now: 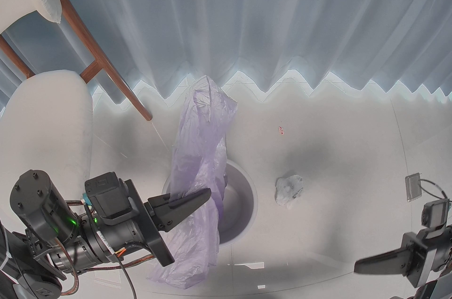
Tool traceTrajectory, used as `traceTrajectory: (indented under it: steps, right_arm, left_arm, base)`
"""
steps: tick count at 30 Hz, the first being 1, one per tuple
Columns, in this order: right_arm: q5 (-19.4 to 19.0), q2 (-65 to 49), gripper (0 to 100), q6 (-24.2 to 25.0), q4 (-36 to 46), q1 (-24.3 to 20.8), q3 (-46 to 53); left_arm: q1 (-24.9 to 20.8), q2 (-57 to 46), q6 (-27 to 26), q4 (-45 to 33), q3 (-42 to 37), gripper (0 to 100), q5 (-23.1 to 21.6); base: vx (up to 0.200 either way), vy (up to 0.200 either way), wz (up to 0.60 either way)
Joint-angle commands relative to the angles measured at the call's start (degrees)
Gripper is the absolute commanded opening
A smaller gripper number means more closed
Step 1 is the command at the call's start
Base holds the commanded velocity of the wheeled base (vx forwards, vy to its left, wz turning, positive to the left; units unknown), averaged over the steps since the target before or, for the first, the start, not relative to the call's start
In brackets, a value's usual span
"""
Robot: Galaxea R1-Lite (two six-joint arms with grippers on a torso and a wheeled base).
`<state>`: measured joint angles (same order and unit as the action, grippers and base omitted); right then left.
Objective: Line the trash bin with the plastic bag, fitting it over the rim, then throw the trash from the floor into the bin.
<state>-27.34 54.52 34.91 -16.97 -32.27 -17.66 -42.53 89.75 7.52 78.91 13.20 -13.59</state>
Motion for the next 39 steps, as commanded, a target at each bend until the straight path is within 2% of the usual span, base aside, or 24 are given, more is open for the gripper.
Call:
traceTrajectory:
  steps: [1,3,4,9,17,23,28,31,37,39]
  right_arm:
    - [-6.67,4.81,0,3.23,0.71,-6.4,0.61]
    - [-8.08,5.86,0,3.76,0.62,-7.11,1.14]
    - [-9.31,9.03,0,3.76,-0.17,-8.95,2.28]
    - [-9.31,17.29,0,3.49,-0.7,-13.61,2.02]
    - [-9.22,27.13,0,2.88,-8.96,-16.42,1.93]
    - [-9.13,39.7,0,2.44,-18.1,-17.21,2.37]
    - [-7.29,51.48,0,1.47,-33.22,-17.48,3.6]
    - [-5.97,56.67,0,1.56,-41.48,-19.41,4.3]
    - [-1.31,69.23,0,3.32,-63.27,-20.99,5.62]
    - [-1.13,70.55,0,4.37,-65.91,-20.99,5.62]
  left_arm:
    - [-0.09,0.08,-0.05,0.02,0.24,0,0.5]
    - [-0.09,0.16,-0.05,0.1,0.24,0,0.5]
    - [-0.27,0.25,-0.05,0.1,0.24,0,0.5]
    - [-0.45,0.25,-0.14,0.1,0.16,0,0.58]
    - [-0.88,-0.01,-0.14,0.1,0.07,0,0.58]
    - [-2.03,0.78,-0.31,0.1,-0.55,0,0.58]
    - [-2.38,0.78,-0.31,0.1,-0.55,0,0.58]
    - [-2.38,0.69,-0.31,0.1,-0.46,0,0.58]
    - [-2.38,0.96,-0.31,0.1,-0.55,0,0.58]
    - [-2.38,0.96,-0.31,0.1,-0.55,0,0.58]
  base:
    - [0.0,0.0,0.0]
    - [0.0,0.0,0.0]
    - [0.0,0.0,0.0]
    - [0.0,0.0,0.0]
    - [0.0,0.0,0.0]
    - [0.0,0.0,0.0]
    - [0.0,0.0,0.0]
    - [0.0,0.0,0.0]
    - [0.0,0.0,0.0]
    - [0.0,0.0,0.0]
